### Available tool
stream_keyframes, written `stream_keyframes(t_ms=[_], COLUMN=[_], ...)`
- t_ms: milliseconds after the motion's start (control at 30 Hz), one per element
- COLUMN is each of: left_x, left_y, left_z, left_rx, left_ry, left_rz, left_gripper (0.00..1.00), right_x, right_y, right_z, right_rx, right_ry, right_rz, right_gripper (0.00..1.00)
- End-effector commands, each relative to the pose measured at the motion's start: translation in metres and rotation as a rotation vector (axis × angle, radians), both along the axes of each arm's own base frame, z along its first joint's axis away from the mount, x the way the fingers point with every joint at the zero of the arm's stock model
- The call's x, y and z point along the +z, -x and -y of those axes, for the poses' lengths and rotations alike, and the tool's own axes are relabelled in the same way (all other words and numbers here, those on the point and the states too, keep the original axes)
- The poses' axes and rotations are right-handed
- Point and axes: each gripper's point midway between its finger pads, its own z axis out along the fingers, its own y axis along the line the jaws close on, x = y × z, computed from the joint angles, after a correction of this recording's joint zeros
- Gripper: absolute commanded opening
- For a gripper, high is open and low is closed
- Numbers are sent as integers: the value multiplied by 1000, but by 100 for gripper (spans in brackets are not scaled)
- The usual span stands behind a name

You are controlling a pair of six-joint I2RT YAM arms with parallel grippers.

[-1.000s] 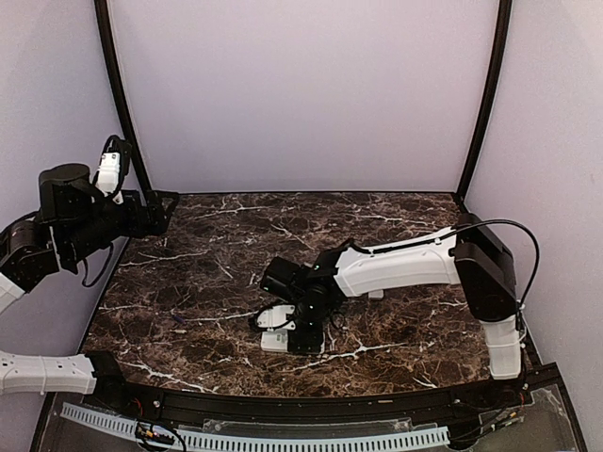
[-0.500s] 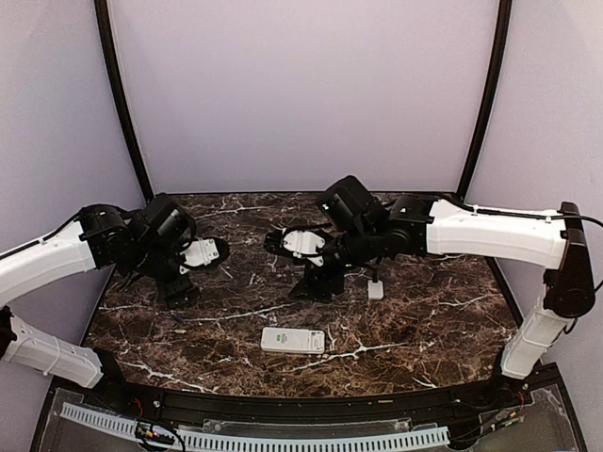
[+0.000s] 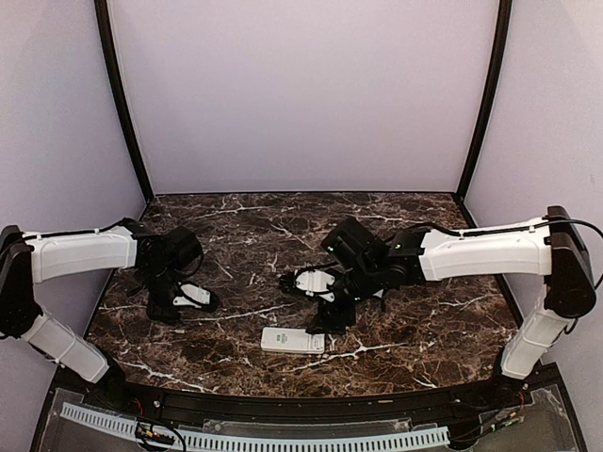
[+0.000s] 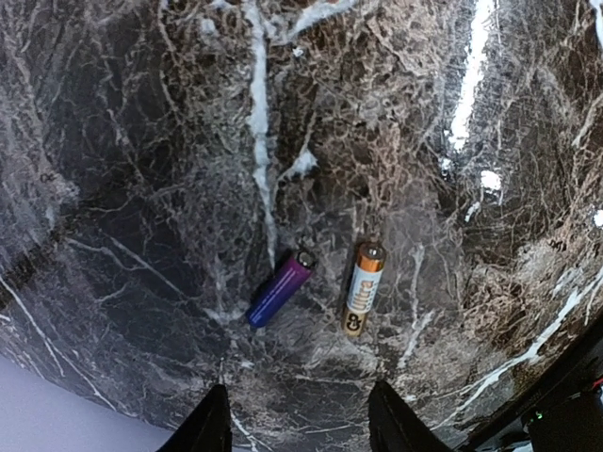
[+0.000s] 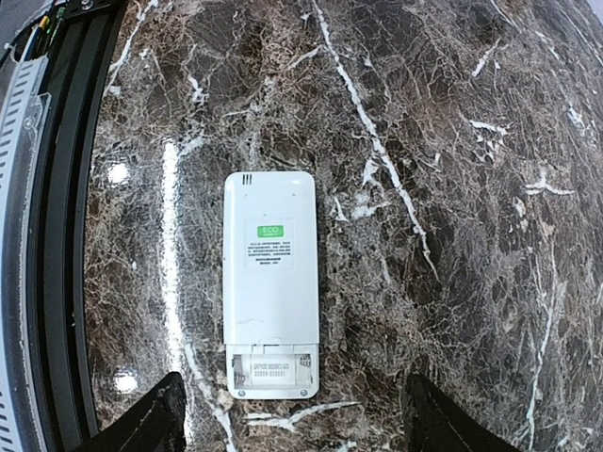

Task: Load the batteries into the remote control
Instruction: Pick up the battery from the center of the board.

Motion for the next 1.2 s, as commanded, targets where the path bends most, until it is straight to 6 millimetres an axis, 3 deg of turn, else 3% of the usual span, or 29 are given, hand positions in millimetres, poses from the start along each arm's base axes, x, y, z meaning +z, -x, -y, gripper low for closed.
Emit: stream_keyframes(t_ms=[0, 100, 233, 667, 933, 1167], left_x=[-14, -24, -36, -51, -46, -18], left_y=[3, 9, -3, -10, -3, -5], left_z=[5, -1, -5, -1, 1, 7], left_rx=[-70, -63, -105, -121, -87, -35], left_ry=[35, 16, -18, -15, 18, 83], left_rz=[-48, -79, -24, -32, -46, 11], left_gripper=[48, 48, 47, 46, 45, 48], right_x=[16, 17, 22, 20, 14, 12], right_y=[1, 1, 4, 6, 6, 6], right_z=[-2, 1, -3, -1, -1, -1], right_rx=[10, 8, 23, 23, 20, 21], right_ry=[-86, -90, -114, -97, -80, -71], right_rz=[24, 28, 18, -2, -5, -13], right_gripper=[75, 75, 75, 75, 75, 75])
